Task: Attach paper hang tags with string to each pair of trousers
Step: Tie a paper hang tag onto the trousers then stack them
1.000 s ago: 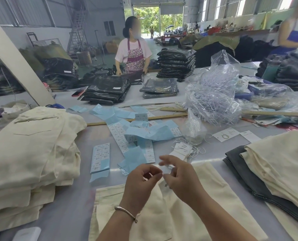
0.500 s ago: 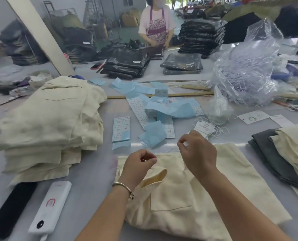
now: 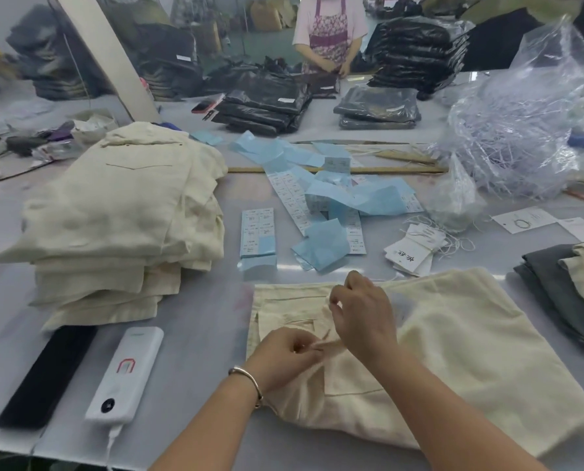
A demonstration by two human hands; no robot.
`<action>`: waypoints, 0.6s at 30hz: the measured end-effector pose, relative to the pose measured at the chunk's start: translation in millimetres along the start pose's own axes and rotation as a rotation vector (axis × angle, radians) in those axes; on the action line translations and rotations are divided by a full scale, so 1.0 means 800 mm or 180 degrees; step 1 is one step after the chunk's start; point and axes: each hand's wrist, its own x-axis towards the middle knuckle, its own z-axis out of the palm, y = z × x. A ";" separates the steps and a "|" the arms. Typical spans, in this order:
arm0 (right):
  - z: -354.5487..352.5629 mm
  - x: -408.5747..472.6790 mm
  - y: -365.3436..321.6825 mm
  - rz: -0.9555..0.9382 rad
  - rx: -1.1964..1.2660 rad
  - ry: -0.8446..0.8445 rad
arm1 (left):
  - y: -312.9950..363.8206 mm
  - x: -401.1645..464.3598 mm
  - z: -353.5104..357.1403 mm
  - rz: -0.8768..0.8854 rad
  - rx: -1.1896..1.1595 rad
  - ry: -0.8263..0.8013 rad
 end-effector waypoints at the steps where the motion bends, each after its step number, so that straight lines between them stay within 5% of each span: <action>1: 0.006 0.002 -0.003 0.0002 -0.0013 -0.0008 | -0.001 -0.004 -0.002 -0.0003 -0.0185 -0.0173; 3: 0.019 0.006 -0.011 -0.0054 -0.0015 -0.0143 | -0.008 -0.011 -0.003 -0.0021 -0.0236 -0.0197; 7: 0.032 0.012 -0.018 0.0114 0.0225 -0.0258 | -0.033 -0.016 -0.009 -0.0104 -0.0043 0.0548; 14: 0.035 0.006 -0.019 0.0211 0.0859 -0.0450 | -0.075 -0.017 -0.039 -0.1309 -0.1058 0.1549; 18: 0.044 -0.002 -0.025 0.0342 0.1011 -0.0478 | -0.091 -0.011 -0.044 -0.1624 -0.1234 0.1568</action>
